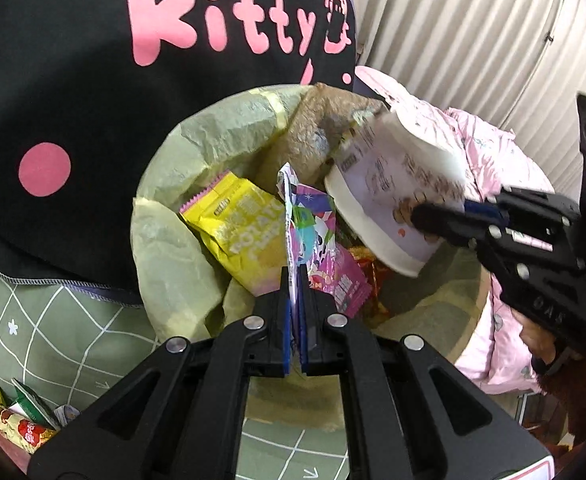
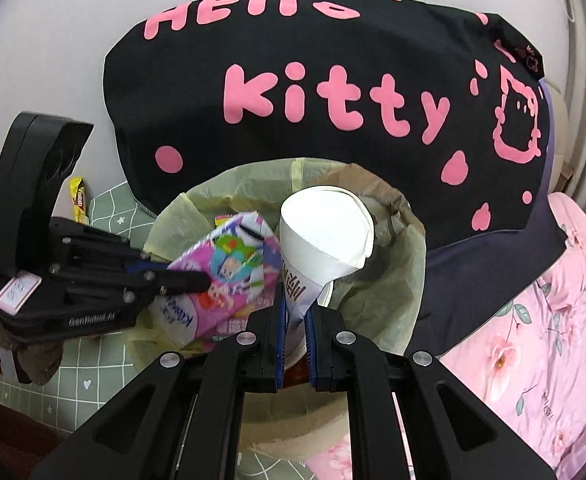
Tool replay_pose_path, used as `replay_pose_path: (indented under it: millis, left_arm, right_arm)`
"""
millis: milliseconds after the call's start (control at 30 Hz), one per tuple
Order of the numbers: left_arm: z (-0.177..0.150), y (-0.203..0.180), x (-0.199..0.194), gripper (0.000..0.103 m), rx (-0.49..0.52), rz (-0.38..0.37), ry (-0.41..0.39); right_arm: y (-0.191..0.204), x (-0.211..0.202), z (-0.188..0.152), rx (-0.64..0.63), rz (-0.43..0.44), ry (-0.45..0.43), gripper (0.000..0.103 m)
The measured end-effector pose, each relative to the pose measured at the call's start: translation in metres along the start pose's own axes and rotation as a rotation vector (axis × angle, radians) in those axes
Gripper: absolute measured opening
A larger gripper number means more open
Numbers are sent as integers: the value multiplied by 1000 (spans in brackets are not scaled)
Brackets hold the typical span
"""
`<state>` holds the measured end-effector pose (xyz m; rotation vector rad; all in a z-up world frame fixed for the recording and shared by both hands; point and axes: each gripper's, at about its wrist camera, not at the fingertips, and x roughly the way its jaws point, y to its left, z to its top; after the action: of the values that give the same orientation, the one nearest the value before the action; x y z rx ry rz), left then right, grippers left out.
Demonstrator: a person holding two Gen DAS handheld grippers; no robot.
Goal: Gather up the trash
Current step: 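Carry the pink candy bag and white paper cup over the bin and release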
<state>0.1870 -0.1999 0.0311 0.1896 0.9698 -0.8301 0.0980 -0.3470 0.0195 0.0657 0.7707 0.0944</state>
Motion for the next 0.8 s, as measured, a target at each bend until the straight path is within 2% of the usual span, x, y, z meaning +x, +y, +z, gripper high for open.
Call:
replay_pose_path:
  millis: [300, 367, 433, 467, 600, 733, 800]
  left_arm:
    - [-4, 20, -25, 3, -75, -89, -68]
    - [-6, 24, -29, 9, -100, -118, -76]
    - [-11, 30, -38, 27, -128, -132, -93]
    - [-12, 32, -41, 29, -140, -133, -105]
    - [-15, 41, -59, 34, -186, -105, -163]
    - [-27, 58, -84, 44, -263, -35, -251]
    - [-38, 66, -98, 45, -292, 11, -290]
  right_arm:
    - [1, -6, 2, 17, 15, -30, 10]
    - [2, -4, 2, 20, 0, -30, 11]
    - [2, -4, 2, 23, -10, -30, 24]
    - [3, -4, 2, 24, -7, -33, 41]
    - [6, -9, 5, 23, -13, -51, 42]
    - [17, -16, 15, 7, -11, -93, 42]
    - [25, -18, 22, 1, 2, -118, 42]
